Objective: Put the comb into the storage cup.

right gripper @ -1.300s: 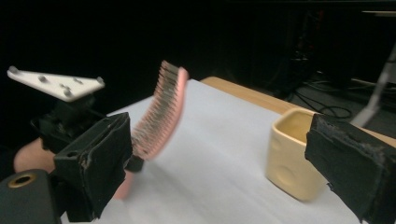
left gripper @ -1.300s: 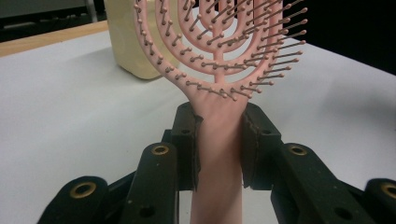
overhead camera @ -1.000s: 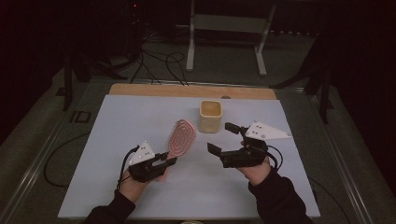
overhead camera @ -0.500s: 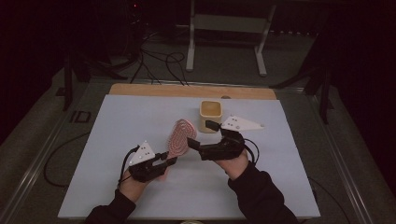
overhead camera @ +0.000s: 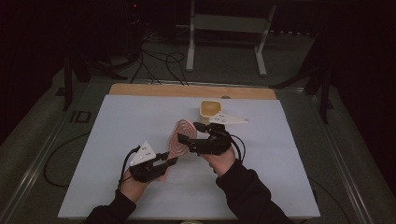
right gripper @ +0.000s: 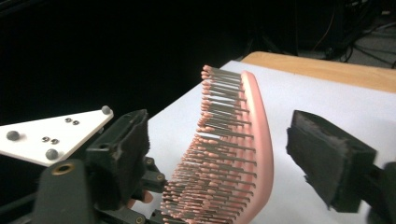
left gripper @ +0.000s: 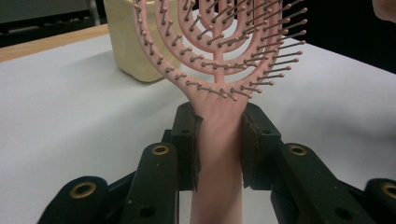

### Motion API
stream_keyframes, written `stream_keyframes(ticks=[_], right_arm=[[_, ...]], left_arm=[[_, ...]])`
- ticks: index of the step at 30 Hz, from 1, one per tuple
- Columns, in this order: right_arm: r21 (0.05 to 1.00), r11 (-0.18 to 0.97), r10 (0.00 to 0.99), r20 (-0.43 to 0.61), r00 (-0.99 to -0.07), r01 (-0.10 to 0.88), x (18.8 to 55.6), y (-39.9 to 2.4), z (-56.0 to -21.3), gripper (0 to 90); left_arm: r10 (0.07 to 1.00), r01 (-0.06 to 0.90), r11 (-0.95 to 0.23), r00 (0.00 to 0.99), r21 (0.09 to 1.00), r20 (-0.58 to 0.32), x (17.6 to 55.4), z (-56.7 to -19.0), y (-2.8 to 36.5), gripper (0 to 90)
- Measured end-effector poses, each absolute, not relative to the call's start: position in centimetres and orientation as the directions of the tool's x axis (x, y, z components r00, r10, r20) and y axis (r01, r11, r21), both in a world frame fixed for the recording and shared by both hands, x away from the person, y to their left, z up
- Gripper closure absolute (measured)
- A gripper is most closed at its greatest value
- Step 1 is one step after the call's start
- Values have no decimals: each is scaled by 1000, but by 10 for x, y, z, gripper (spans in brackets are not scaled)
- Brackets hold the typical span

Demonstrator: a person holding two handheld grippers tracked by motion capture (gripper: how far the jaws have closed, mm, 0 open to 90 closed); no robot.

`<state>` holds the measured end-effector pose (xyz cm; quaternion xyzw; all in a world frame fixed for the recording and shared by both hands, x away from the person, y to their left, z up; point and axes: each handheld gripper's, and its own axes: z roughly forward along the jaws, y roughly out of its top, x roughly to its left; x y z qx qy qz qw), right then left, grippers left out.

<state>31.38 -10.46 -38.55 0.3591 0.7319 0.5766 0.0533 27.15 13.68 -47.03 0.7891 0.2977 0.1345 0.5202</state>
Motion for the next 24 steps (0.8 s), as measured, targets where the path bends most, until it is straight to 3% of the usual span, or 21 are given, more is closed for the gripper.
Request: stream_keyframes(ticks=[24], right_arm=[[848,98,551,389,-738,521,317,-99,-397,612]], left_arm=[[603,315,-269,792,910,-96,270,-470,136,714]])
